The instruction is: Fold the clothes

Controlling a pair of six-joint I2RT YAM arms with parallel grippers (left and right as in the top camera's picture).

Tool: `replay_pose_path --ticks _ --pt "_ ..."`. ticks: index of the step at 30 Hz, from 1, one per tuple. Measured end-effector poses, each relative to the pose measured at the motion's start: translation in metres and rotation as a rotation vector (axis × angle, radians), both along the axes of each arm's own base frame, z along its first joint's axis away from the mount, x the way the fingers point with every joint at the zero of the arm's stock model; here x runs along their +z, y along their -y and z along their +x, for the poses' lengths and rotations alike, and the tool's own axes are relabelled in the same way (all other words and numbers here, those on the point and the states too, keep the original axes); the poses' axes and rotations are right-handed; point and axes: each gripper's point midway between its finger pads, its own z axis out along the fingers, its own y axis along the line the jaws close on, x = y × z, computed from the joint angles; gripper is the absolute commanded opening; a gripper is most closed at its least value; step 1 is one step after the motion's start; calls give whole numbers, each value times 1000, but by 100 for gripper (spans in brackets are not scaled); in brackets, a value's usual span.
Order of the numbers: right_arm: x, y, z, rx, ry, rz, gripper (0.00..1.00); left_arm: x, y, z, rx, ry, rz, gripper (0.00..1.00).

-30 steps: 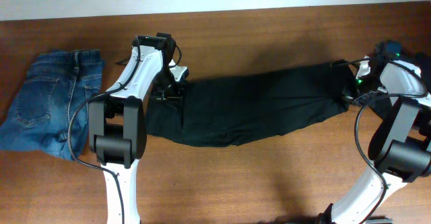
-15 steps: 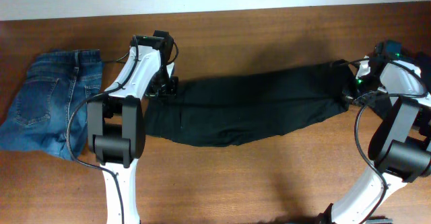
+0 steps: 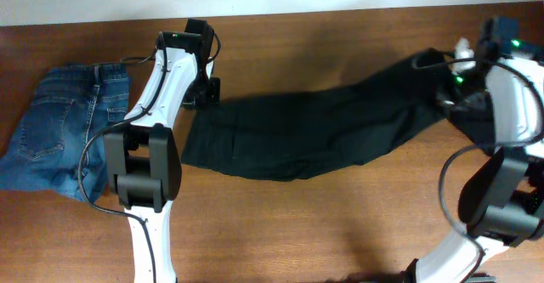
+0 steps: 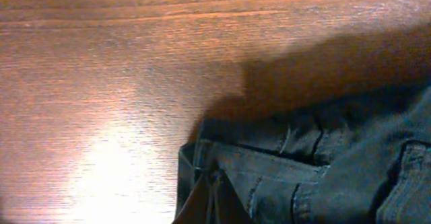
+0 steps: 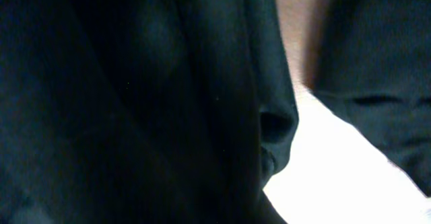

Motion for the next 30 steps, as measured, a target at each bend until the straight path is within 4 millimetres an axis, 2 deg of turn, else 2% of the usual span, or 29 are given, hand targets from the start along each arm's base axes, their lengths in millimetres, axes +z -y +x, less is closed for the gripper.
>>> replay_pose_path --ticks 2,6,11,20,22,26,30 --pt "8 -26 3 77 5 -26 4 1 -1 0 1 1 3 2" --pt "5 -76 1 209 -38 -80 4 1 -1 0 1 1 4 1" --pt "5 -122 0 295 -43 -146 4 1 -1 0 5 1 4 1" --pt "-6 -166 -4 314 -65 -171 6 1 -1 -1 9 -3 5 1" --pt "-11 -175 -5 329 -77 -173 16 1 -1 -2 9 -5 5 1" --pt "-23 -193 -10 369 -102 -171 21 1 -2 -3 9 -10 6 2" --pt "-29 -211 -13 412 -113 -149 37 1 -2 -3 9 -10 6 1"
